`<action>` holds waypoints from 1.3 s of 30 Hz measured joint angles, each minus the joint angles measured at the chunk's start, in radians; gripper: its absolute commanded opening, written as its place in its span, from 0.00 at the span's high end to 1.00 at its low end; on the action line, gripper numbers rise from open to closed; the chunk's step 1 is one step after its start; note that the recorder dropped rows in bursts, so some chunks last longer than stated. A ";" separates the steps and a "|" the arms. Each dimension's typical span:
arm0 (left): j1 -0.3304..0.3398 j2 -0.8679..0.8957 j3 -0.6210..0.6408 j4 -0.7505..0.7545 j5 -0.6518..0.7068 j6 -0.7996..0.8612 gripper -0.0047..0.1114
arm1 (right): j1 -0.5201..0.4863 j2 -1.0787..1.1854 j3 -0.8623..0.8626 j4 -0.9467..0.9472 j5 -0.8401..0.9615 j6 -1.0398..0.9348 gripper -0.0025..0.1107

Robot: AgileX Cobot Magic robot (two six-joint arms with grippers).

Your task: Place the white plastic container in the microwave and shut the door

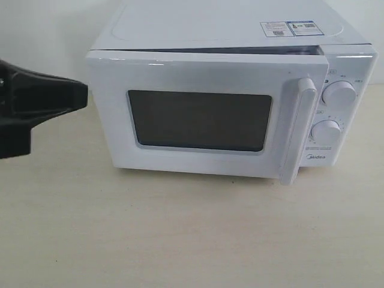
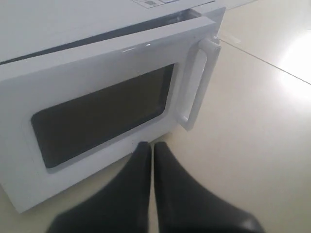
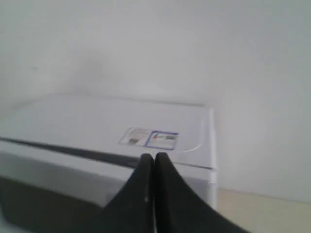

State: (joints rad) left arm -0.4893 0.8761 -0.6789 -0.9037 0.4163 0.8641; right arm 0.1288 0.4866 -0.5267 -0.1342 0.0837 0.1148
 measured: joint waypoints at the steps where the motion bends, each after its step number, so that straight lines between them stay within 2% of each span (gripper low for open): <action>1: 0.000 -0.041 0.034 0.000 -0.008 -0.019 0.92 | 0.104 0.054 0.000 0.012 0.002 -0.031 0.98; 2: 0.000 -0.061 0.052 0.000 -0.012 -0.030 0.92 | 0.164 0.085 0.000 0.014 0.004 -0.040 0.98; 5: 0.000 -0.135 0.130 0.000 -0.044 -0.076 0.92 | 0.446 0.271 0.000 0.022 -0.043 -0.056 0.98; 7: 0.000 -0.168 0.161 0.000 -0.048 -0.103 0.92 | 0.544 0.413 0.000 0.022 -0.150 -0.060 0.98; 8: 0.000 -0.177 0.169 0.000 -0.049 -0.113 0.92 | 0.555 0.455 0.000 0.027 -0.186 -0.062 0.98; 11: 0.000 -0.210 0.194 0.000 -0.049 -0.139 0.92 | 0.543 0.612 -0.001 0.088 -0.302 -0.062 0.98; 15: 0.000 -0.245 0.220 0.000 -0.049 -0.163 0.92 | 0.481 0.764 -0.007 0.267 -0.429 -0.093 0.98; 22: 0.000 -0.256 0.255 0.000 -0.053 -0.185 0.92 | 0.455 0.842 -0.017 0.495 -0.635 -0.197 0.98; 27: 0.000 -0.256 0.256 0.000 -0.055 -0.190 0.92 | 0.453 0.885 -0.059 0.662 -0.661 -0.362 0.98; 33: 0.000 -0.256 0.256 0.000 -0.064 -0.190 0.92 | 0.453 0.948 -0.117 0.709 -0.675 -0.413 0.98; 39: 0.000 -0.256 0.256 0.000 -0.075 -0.192 0.92 | 0.453 0.990 -0.149 0.846 -0.689 -0.530 0.98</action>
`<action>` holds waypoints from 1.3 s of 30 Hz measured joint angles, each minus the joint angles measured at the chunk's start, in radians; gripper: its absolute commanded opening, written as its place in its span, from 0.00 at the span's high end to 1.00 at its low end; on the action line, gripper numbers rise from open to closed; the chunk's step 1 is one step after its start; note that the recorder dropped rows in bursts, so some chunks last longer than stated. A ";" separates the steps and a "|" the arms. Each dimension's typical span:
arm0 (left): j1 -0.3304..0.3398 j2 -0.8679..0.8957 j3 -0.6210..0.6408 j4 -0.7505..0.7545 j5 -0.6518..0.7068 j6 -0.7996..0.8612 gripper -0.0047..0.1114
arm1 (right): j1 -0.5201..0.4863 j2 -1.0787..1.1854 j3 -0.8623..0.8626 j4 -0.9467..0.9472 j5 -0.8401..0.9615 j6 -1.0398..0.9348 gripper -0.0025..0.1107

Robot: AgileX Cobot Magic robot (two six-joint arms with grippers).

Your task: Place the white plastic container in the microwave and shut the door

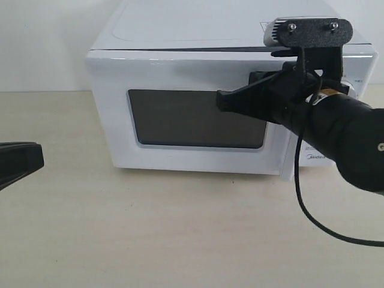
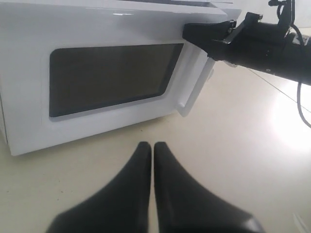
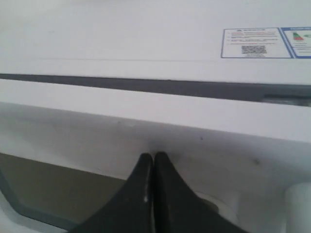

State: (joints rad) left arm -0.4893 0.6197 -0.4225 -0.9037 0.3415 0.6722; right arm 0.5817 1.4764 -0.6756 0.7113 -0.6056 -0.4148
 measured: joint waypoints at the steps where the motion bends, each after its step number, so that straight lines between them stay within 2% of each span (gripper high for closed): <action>1: 0.000 0.000 0.000 0.000 -0.002 0.000 0.92 | 0.000 0.001 -0.001 0.019 -0.007 -0.019 0.98; 12: 0.000 0.000 0.000 0.000 -0.020 0.000 0.92 | -0.004 0.002 -0.001 0.104 -0.036 -0.102 0.98; 18: 0.000 0.000 0.000 0.000 -0.022 0.000 0.92 | -0.042 0.002 -0.001 0.117 -0.011 -0.107 0.98; 29: 0.000 0.000 0.000 0.000 -0.029 0.000 0.92 | -0.045 0.002 -0.002 0.124 -0.011 -0.109 0.98; 39: 0.000 0.000 0.000 0.000 -0.031 0.000 0.92 | -0.076 -0.003 -0.072 0.130 0.013 -0.151 0.98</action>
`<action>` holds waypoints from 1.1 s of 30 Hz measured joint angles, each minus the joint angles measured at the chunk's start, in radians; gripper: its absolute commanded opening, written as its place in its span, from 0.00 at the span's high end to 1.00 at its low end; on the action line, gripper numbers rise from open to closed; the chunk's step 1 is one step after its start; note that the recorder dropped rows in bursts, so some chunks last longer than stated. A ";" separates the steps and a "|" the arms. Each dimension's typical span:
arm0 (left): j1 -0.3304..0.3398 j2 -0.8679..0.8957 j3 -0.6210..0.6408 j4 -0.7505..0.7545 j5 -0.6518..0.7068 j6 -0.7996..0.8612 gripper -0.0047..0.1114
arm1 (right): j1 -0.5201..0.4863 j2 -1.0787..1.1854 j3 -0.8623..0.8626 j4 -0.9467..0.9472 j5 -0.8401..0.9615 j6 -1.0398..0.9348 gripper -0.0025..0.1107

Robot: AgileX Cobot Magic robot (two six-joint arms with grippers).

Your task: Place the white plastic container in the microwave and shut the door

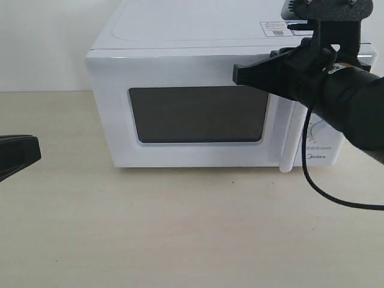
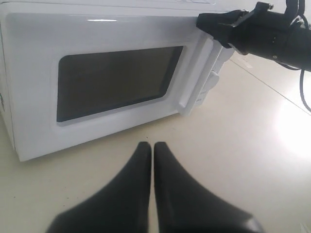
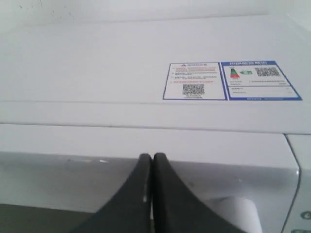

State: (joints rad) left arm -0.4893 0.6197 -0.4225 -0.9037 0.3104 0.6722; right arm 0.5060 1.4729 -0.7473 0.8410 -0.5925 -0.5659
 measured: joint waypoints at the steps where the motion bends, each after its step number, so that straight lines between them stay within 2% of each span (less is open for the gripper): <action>1: 0.000 0.000 0.000 0.000 0.000 0.000 0.92 | 0.000 -0.002 -0.002 -0.001 0.008 -0.005 0.98; 7: 0.000 0.000 0.000 0.002 -0.002 0.040 0.92 | -0.007 -0.066 0.001 0.005 0.125 -0.040 0.98; 18: 0.000 0.000 0.000 0.056 -0.025 0.063 0.92 | 0.148 -0.465 0.267 0.022 0.168 -0.143 0.98; 24: 0.000 0.000 0.000 0.059 -0.025 0.063 0.92 | 0.161 -0.698 0.369 0.029 0.261 -0.153 0.98; 33: 0.000 0.000 0.000 0.059 -0.025 0.063 0.92 | 0.161 -0.907 0.379 0.030 0.316 -0.137 0.98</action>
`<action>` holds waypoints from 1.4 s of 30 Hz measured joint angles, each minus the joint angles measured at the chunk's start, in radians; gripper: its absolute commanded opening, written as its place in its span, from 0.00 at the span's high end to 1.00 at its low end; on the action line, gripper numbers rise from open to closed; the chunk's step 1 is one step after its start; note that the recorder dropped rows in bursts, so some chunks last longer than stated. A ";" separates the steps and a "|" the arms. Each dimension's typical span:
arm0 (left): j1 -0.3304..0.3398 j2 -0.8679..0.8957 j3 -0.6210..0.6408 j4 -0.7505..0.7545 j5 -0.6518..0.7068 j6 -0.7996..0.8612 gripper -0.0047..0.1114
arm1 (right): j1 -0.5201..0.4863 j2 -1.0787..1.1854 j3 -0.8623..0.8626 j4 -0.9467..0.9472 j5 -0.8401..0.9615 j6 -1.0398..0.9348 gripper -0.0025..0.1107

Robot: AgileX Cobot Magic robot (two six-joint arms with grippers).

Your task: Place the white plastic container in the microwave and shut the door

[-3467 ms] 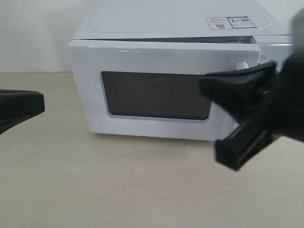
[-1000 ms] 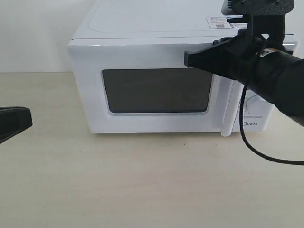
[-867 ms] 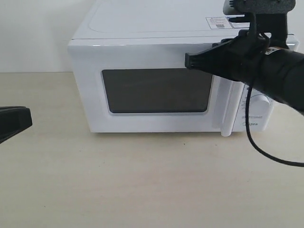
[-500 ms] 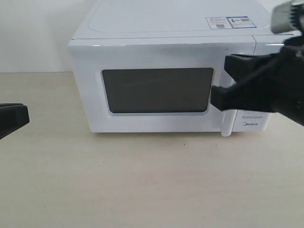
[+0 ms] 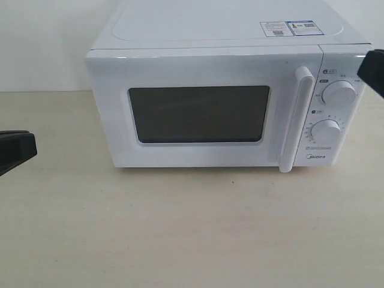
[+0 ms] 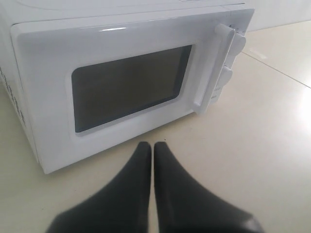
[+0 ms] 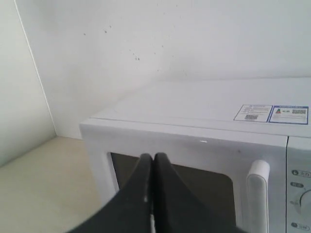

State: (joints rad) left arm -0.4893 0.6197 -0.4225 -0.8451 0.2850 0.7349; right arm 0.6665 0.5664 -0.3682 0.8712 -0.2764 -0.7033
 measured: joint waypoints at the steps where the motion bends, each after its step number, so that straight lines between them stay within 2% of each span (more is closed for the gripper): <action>1: 0.000 0.000 0.000 0.000 0.000 0.000 0.92 | 0.000 -0.012 0.000 0.000 0.000 0.002 0.98; 14: 0.000 0.000 0.000 0.000 -0.002 0.000 0.92 | -0.002 -0.062 0.000 0.000 0.012 0.007 0.98; 19: 0.000 0.000 0.000 0.000 -0.002 0.000 0.92 | -0.058 -0.169 0.002 -0.015 0.074 -0.037 0.98; 22: 0.000 0.000 0.000 0.000 -0.002 0.000 0.92 | -0.151 -0.237 0.002 -0.020 0.185 -0.075 0.98; 30: 0.000 0.000 0.000 0.000 -0.002 0.000 0.92 | -0.546 -0.408 0.003 -0.022 0.481 -0.096 0.98; 33: 0.000 0.000 0.000 0.000 -0.002 0.000 0.92 | -0.656 -0.448 0.003 -0.022 0.567 -0.096 0.98; 37: 0.000 0.000 0.000 0.000 -0.002 0.000 0.92 | -0.741 -0.456 0.003 -0.024 0.630 -0.098 0.98; 42: 0.000 0.000 0.000 0.000 -0.002 0.000 0.92 | -0.759 -0.456 0.003 -0.026 0.633 -0.099 0.98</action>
State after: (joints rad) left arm -0.4893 0.6197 -0.4225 -0.8451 0.2832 0.7349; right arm -0.0922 0.1106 -0.3656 0.8452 0.3565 -0.8026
